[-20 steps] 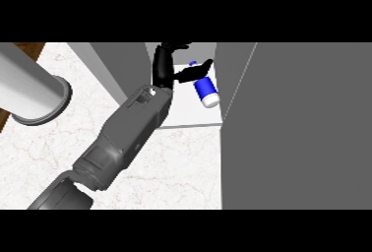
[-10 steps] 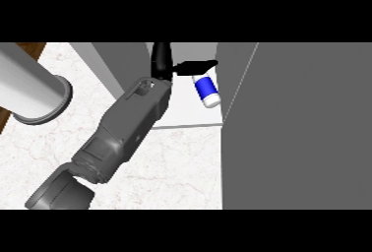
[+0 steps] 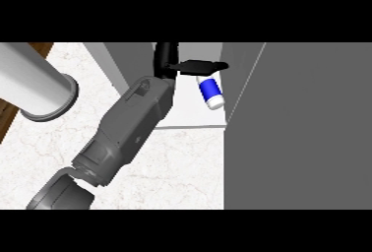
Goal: Pick up the bottled water, place it into the cabinet and close the cabinet
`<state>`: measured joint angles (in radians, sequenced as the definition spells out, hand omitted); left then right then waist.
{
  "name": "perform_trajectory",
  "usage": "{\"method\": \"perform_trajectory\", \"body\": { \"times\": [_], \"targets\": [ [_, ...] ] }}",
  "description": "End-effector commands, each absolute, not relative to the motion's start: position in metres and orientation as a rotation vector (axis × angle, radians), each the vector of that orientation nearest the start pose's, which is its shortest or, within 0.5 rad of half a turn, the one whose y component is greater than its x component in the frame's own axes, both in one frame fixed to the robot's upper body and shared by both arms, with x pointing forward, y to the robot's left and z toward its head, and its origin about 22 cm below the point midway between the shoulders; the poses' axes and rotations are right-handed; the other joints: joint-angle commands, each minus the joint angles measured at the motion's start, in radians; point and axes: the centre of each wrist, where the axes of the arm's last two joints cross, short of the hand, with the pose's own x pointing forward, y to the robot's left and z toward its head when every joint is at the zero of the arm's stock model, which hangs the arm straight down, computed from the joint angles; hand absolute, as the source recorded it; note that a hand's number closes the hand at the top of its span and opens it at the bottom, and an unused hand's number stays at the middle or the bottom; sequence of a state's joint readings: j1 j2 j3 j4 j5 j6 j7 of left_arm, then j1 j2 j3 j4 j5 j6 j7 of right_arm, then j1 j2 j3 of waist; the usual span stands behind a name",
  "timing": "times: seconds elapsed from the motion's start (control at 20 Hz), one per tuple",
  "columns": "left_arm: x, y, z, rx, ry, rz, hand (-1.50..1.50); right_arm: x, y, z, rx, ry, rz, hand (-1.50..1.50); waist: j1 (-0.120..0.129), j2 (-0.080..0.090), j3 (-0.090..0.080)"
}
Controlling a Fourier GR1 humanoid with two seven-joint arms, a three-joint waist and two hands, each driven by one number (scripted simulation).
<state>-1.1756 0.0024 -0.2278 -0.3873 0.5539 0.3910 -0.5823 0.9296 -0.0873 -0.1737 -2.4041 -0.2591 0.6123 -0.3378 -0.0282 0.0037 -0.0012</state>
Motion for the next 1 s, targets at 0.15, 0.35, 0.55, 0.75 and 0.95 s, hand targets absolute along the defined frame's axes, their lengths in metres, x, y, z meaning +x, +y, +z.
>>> {"method": "perform_trajectory", "body": {
  "times": [0.15, 0.35, 0.55, 0.75, 0.95],
  "targets": [
    [0.412, 0.056, 0.075, -0.198, -1.934, 0.001, -1.5, 0.026, -0.294, 0.129, 0.169, -1.927, 0.239, -1.5, 0.017, -0.007, 0.0],
    [0.389, 0.046, 0.072, -0.299, -1.892, -0.004, -1.5, 0.034, -0.286, 0.133, 0.16, -1.918, 0.234, -1.5, 0.038, -0.01, 0.0],
    [0.357, 0.043, 0.064, -0.328, -1.91, 0.012, -1.5, 0.03, -0.286, 0.127, 0.167, -1.912, 0.229, -1.5, 0.045, -0.016, 0.001],
    [0.332, 0.058, 0.053, -0.357, -1.891, 0.023, -1.5, 0.024, -0.283, 0.129, 0.167, -1.913, 0.22, -1.5, 0.033, -0.014, 0.001],
    [0.294, 0.073, 0.044, -0.395, -1.877, 0.013, -1.5, 0.033, -0.288, 0.126, 0.13, -1.918, 0.256, -1.5, 0.044, -0.013, 0.001]
  ]
}}
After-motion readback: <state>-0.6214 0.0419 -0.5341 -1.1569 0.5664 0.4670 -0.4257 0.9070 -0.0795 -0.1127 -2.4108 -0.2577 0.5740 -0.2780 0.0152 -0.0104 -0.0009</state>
